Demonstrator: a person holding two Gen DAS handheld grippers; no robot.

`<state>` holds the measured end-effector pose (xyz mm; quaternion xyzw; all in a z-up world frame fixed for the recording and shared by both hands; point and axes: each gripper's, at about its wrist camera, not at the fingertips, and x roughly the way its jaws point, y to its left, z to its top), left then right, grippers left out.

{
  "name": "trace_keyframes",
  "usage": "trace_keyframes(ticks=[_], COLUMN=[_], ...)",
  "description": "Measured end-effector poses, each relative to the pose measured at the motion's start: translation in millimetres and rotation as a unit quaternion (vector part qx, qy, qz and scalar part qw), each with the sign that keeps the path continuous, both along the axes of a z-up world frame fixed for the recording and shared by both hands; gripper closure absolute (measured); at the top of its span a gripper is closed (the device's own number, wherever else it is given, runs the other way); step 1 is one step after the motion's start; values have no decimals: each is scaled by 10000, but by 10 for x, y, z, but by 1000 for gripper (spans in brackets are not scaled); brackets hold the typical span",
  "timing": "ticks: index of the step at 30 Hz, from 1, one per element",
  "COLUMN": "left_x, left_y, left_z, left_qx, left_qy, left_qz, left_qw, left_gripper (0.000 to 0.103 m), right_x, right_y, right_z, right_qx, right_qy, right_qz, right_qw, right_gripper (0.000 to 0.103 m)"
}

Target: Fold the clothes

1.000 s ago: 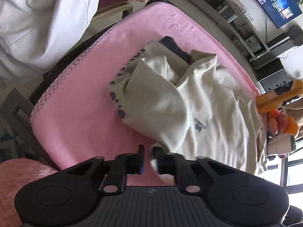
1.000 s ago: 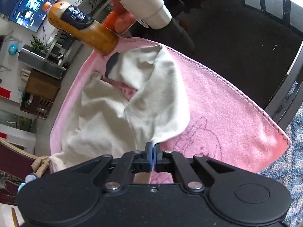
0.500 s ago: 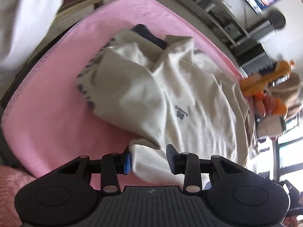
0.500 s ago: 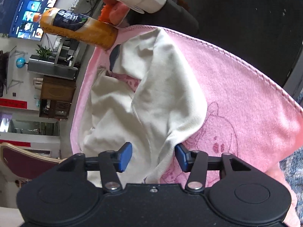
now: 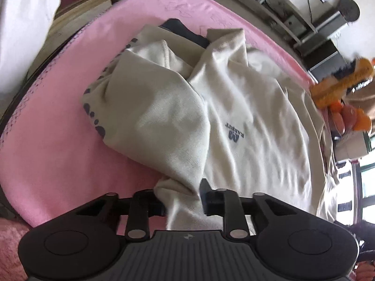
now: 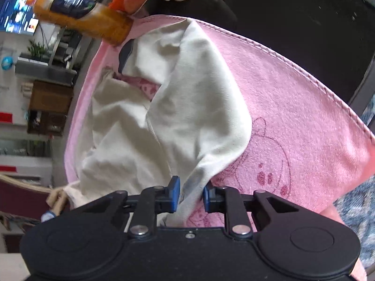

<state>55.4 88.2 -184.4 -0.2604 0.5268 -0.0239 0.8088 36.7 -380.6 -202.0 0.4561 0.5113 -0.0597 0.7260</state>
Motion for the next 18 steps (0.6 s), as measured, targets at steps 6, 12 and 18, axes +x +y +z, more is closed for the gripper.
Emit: trace_keyframes(ticks=[6, 12, 18], left_x=[-23, -117, -216], left_y=[145, 264, 353], left_z=[-40, 271, 800], left_qx=[-483, -783, -980], left_qy=[69, -321, -958], left_qz=[365, 603, 712], left_qw=[9981, 9946, 9880], left_gripper=[81, 103, 103], right_x=[13, -29, -160], right_y=[35, 34, 35], right_z=[24, 65, 226], right_qx=[-129, -241, -383], right_qy=[-47, -234, -851], right_qz=[89, 3, -181], right_qw=[9999, 9994, 9955], right_gripper=[82, 99, 101])
